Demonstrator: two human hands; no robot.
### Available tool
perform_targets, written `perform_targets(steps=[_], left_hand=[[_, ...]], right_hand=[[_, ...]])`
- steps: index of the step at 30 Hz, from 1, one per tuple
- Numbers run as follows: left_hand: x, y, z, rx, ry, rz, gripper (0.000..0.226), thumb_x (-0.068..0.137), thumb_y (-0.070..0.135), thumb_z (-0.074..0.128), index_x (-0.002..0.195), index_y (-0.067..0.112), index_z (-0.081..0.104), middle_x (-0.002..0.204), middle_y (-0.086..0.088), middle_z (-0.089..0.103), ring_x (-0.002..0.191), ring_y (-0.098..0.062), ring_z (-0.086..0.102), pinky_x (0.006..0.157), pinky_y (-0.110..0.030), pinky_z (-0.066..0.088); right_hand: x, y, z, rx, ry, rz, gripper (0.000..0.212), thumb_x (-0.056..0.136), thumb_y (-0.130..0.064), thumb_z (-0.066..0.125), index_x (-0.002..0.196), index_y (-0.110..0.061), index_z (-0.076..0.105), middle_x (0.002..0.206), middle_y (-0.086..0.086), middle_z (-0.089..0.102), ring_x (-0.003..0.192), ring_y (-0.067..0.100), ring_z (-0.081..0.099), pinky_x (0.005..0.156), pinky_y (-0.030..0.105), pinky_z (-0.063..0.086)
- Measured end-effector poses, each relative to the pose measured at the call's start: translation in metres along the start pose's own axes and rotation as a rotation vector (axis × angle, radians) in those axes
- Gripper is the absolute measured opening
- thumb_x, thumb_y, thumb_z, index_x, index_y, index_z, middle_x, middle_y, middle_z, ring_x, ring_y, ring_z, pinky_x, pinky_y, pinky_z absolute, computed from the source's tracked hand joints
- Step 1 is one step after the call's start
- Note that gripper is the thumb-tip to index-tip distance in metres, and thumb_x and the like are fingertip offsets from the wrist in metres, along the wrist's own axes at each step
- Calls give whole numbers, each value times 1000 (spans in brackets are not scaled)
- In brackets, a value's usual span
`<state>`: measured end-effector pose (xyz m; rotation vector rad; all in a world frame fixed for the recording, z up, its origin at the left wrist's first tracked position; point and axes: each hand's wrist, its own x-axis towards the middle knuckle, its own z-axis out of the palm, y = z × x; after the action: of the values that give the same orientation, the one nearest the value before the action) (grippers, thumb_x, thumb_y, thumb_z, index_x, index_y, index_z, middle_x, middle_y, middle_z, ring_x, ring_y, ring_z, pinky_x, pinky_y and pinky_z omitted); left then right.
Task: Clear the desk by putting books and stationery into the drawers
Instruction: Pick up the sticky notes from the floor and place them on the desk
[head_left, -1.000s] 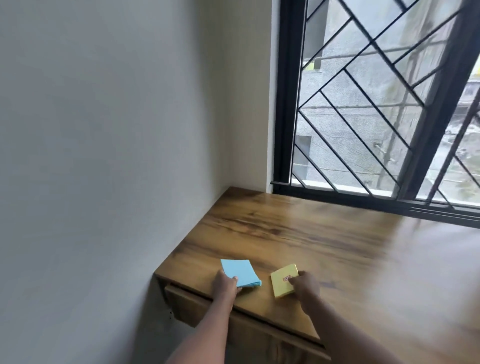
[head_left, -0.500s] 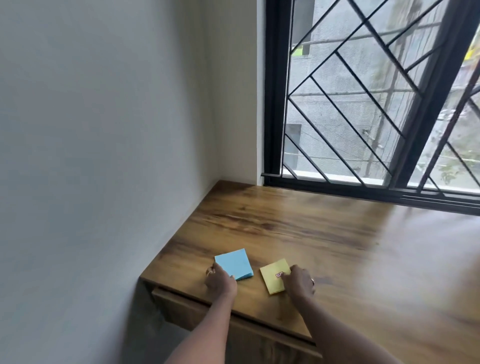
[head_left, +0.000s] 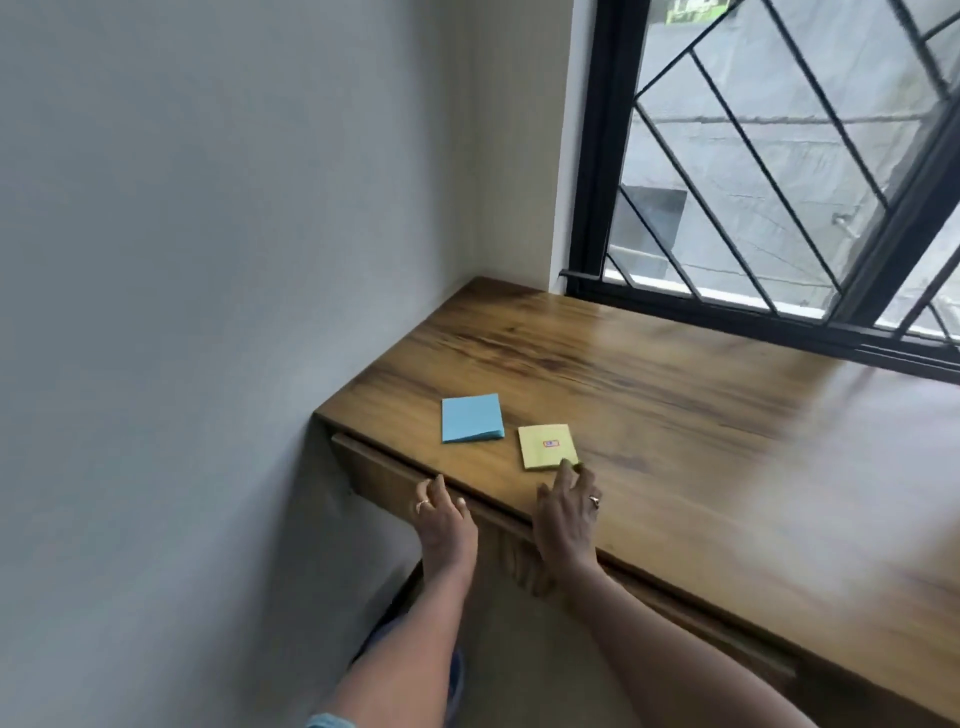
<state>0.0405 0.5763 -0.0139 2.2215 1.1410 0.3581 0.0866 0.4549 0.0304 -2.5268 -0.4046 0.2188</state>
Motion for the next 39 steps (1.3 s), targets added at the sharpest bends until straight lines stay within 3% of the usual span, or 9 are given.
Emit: perform_targets(steps=[4, 14, 19, 21, 24, 29, 33, 39], left_hand=[[-62, -35, 2, 7, 44, 3, 46, 97, 14, 44, 142, 8, 38, 149, -13, 31, 134, -28, 35, 110, -33, 27], [-218, -178, -9, -29, 60, -370, 44, 99, 13, 42, 142, 8, 39, 150, -12, 31, 134, -28, 33, 109, -31, 29], [-315, -254, -6, -84, 138, -551, 41, 88, -2, 55, 128, -8, 51, 134, -30, 47, 123, -45, 45, 107, -43, 35], [-364, -282, -7, -77, 152, -616, 41, 92, 2, 51, 132, -4, 49, 137, -24, 45, 127, -39, 42, 110, -39, 32], [-443, -324, 3, -67, 181, -710, 42, 95, 6, 46, 137, 5, 44, 140, -16, 42, 128, -30, 40, 109, -32, 30], [-609, -389, 42, -154, 220, -1051, 44, 94, 5, 46, 138, 4, 43, 140, -16, 43, 127, -32, 40, 106, -34, 29], [-731, -437, 82, -200, 304, -1347, 42, 92, 2, 50, 134, -2, 47, 135, -24, 49, 128, -36, 43, 105, -38, 27], [-876, -543, 193, -304, 361, -1667, 44, 89, 0, 56, 131, -7, 48, 131, -29, 50, 126, -40, 45, 104, -44, 31]], right_hand=[[-41, 14, 23, -4, -1, -181, 48, 102, -18, 28, 147, -6, 19, 153, 18, 6, 142, 36, 9, 118, 42, 11], [-181, 45, 121, -81, -227, -344, 36, 100, -16, 36, 134, -7, 41, 148, 18, 22, 134, 35, 22, 112, 41, 21], [-273, 70, 170, -168, -365, -427, 30, 93, -10, 46, 121, -2, 54, 141, 24, 36, 126, 42, 36, 105, 47, 30], [-314, 81, 184, -206, -402, -499, 25, 89, -11, 51, 109, 1, 60, 131, 30, 45, 115, 47, 47, 97, 48, 40], [-373, 106, 206, -271, -515, -575, 14, 71, -10, 65, 82, -2, 65, 102, 28, 61, 84, 44, 63, 74, 43, 54], [-486, 168, 242, -326, -640, -694, 23, 74, -8, 73, 94, 0, 64, 116, 26, 57, 96, 43, 60, 81, 42, 50], [-567, 218, 282, -462, -847, -820, 36, 92, -20, 55, 125, -5, 52, 140, 14, 37, 127, 34, 37, 104, 36, 32], [-684, 304, 416, -683, -1184, -990, 44, 92, -30, 55, 129, -7, 47, 132, 12, 46, 122, 30, 46, 99, 35, 39]])
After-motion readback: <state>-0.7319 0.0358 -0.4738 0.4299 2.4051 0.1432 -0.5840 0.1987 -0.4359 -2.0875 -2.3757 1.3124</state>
